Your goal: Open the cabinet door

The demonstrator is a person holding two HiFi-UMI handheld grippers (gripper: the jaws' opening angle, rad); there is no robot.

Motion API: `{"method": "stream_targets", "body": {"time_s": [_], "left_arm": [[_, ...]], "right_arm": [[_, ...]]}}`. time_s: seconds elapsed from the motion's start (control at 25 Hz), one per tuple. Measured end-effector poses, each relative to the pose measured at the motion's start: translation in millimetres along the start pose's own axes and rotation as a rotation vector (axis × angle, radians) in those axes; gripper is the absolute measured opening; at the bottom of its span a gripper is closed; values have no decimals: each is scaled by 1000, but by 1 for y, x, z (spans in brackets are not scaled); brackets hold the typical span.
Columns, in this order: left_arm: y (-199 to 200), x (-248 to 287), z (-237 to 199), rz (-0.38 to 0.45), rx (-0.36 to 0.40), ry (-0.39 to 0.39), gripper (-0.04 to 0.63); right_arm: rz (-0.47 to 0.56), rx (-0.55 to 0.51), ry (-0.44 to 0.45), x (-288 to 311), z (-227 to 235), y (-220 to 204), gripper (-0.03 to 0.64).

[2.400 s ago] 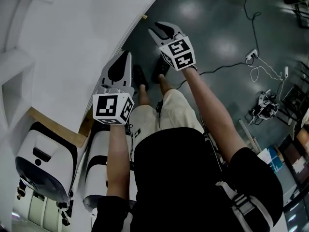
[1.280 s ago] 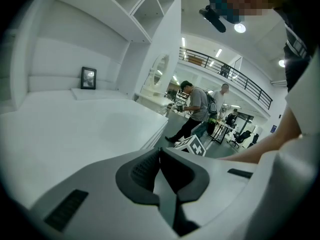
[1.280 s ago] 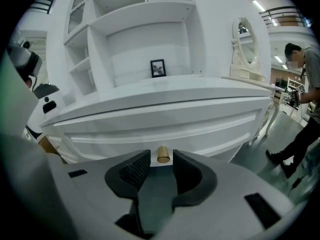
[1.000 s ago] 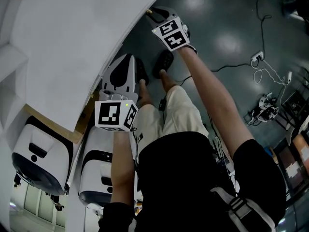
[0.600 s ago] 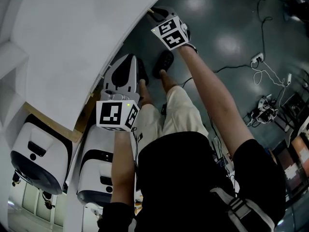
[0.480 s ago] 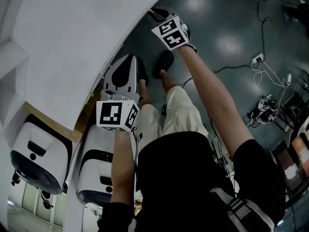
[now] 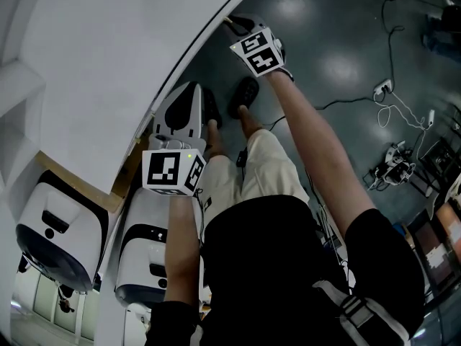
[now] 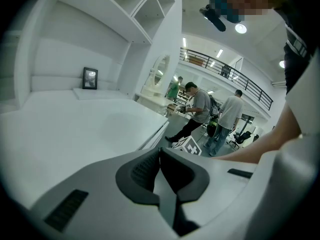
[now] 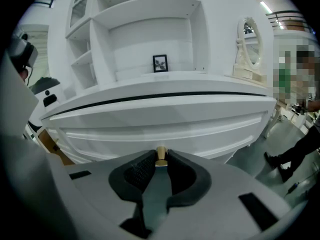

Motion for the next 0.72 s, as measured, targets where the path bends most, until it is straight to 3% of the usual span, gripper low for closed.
{"method": "stream_targets", "body": {"time_s": [0.72], "left_arm": [[9, -9, 14, -3, 45, -41, 25]], "right_arm": [[-41, 7, -23, -49, -4, -45, 91]]}}
Point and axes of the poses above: the fingertips, and each gripper's own axes: x forward along the fingers, z to its right, y out of its top, the point moved 5 cm from there along -x, backward along the fingers, and after that the axes turned 8 degrees about -x, right-handed, at the moved point
